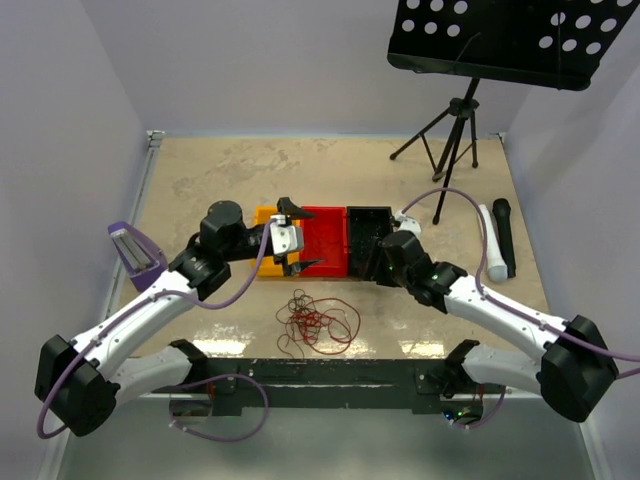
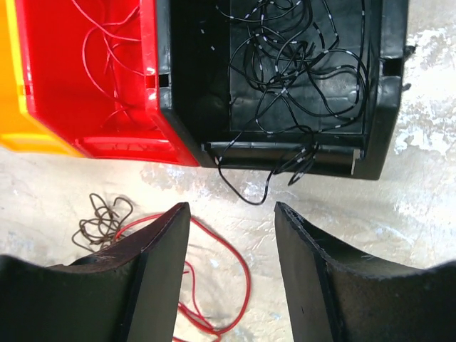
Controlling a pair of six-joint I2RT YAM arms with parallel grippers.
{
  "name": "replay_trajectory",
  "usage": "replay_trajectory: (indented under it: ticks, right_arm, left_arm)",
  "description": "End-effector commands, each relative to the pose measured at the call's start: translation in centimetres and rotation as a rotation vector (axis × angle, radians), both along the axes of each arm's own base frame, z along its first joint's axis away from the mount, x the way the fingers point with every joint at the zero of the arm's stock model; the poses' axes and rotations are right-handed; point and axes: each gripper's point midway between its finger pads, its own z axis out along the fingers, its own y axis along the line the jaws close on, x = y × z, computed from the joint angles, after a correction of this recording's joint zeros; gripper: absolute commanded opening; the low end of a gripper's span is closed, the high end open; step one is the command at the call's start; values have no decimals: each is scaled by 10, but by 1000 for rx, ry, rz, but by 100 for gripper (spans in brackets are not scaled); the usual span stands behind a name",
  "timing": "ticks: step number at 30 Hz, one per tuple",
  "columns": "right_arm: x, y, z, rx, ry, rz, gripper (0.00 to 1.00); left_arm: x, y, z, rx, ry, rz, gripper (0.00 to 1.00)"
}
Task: Untangle the cables
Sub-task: Untie the cable.
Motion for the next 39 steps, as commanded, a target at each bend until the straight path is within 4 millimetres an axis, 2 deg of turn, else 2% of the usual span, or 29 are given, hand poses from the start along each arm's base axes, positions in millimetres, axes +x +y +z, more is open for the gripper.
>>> replay_trajectory:
  ticks: [1,7,10,11,13,15,18,23,26,32,36,39]
  right_arm:
    - [0,-4,9,18,-13,-54,56]
    - [0,-4,-12,-23,26,-56,53]
    - [7,-1,-18,-41,25,-65,47]
    - [11,0,-19,-47,27,-72,42]
    - [19,2,-15,-50,11,-88,25]
    - [28,1,-7,-57,-17,-122,0]
    - [44,2,9,-69,-77,-146,0]
    - [58,11,27,-76,-108,-129,0]
    - [66,7,33,-91,-130,-138,0]
    - [87,-12,9,-118,-93,-136,0]
    - [94,2,-13,-113,-42,-70,5]
    - [98,9,-22,-105,-25,-50,15]
  left_arm:
    - [-20,-1,10,-8,-85,-101,99]
    - [-31,0,6,-16,-117,-143,99]
    - [-32,3,9,-16,-143,-141,98]
    - [-32,3,10,-18,-151,-140,98]
    - [-34,4,13,-23,-169,-139,98]
    - [-34,6,16,-27,-179,-131,98]
    - [-35,8,19,-36,-182,-122,98]
    - [-39,10,15,-35,-175,-128,98]
    - [-42,11,11,-36,-166,-133,98]
    - [-42,10,16,-57,-176,-134,98]
    - [-50,8,14,-57,-173,-174,98]
    - [-57,8,7,-40,-161,-212,98]
